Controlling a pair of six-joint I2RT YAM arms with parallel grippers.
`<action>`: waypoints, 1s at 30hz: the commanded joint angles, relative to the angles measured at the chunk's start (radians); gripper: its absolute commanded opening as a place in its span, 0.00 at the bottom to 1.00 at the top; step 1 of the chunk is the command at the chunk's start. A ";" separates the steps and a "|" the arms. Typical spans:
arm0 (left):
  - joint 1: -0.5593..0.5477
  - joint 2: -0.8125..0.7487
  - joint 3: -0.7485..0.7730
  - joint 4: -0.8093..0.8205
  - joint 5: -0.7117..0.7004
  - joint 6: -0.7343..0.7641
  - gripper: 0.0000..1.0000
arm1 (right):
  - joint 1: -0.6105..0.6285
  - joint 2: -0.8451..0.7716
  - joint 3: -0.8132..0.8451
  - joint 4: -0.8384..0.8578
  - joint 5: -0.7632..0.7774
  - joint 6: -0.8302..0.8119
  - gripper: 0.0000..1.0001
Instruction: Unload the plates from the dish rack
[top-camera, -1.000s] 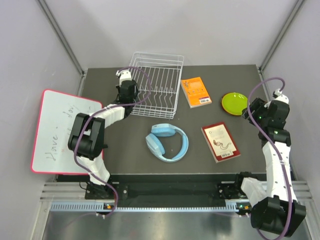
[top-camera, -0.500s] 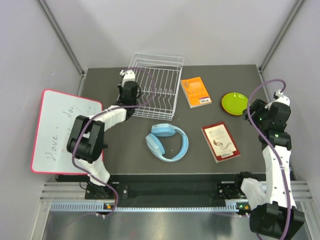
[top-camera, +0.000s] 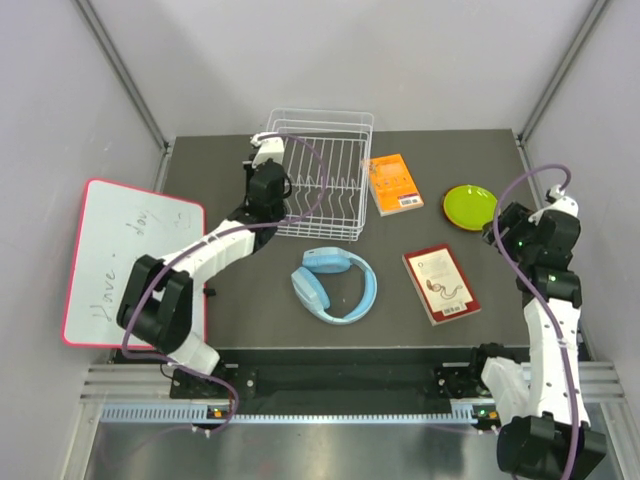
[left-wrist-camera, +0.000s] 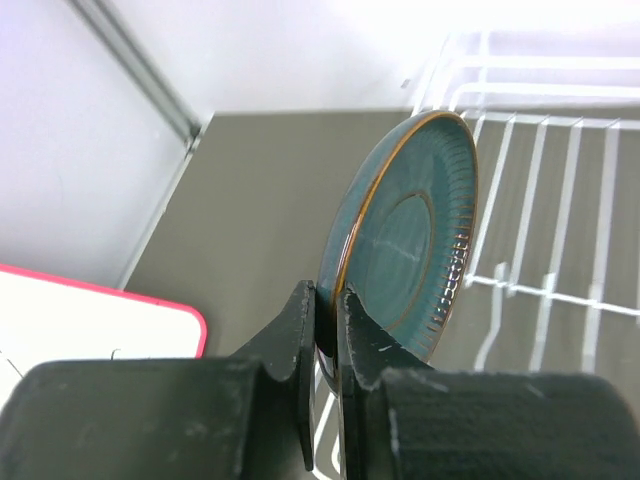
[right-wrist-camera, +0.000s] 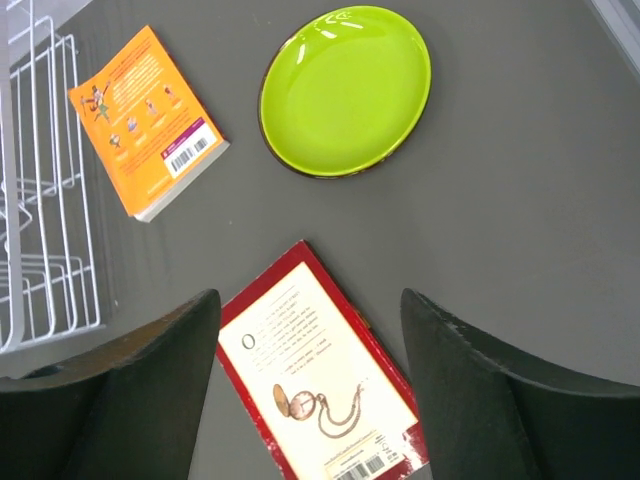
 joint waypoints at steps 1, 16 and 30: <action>-0.033 -0.109 0.061 0.108 -0.033 0.034 0.00 | 0.009 -0.033 -0.016 0.045 -0.060 0.015 0.76; -0.079 -0.248 0.006 -0.156 0.645 -0.612 0.00 | 0.141 0.053 -0.238 0.744 -0.529 0.380 0.84; -0.196 -0.173 -0.034 0.005 0.777 -0.762 0.00 | 0.417 0.329 -0.142 0.923 -0.427 0.405 0.84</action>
